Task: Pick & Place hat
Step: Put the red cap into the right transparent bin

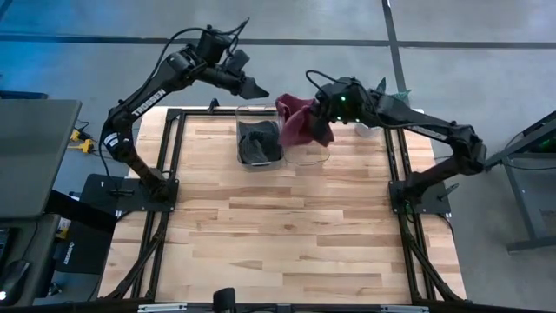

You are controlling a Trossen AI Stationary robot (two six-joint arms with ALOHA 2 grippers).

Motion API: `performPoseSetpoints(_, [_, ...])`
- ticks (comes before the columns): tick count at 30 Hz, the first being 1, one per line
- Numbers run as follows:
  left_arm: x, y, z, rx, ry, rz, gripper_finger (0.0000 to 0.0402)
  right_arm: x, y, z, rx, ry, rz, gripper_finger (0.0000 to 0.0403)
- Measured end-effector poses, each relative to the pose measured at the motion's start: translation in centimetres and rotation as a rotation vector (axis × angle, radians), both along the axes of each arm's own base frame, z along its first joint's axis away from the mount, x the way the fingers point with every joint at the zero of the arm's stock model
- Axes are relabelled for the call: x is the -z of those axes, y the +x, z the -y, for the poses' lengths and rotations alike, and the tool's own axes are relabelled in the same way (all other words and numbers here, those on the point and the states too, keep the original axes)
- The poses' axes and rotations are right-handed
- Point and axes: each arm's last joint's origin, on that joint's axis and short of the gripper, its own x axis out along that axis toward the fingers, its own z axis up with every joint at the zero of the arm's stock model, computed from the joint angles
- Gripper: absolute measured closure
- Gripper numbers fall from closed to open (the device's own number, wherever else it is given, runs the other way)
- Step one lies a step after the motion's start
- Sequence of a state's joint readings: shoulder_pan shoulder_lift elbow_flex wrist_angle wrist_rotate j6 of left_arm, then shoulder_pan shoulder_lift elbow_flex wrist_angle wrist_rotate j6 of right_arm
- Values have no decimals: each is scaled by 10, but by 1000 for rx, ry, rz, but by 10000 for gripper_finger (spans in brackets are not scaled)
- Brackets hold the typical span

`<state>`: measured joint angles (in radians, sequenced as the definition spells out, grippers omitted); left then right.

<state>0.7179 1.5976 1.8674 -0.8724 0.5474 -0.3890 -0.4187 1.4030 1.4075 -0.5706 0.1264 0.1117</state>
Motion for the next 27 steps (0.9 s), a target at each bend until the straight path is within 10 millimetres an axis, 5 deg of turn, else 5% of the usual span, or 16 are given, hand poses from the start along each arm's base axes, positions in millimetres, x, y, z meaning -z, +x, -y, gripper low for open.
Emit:
performPoseSetpoints(8, [7,-11,10,17,-17,9,116,19,9,34,11,80,9,402])
performPoseSetpoints(27, [4,-19,17,25,10,74,115,64,30,67,74,176,-66,403])
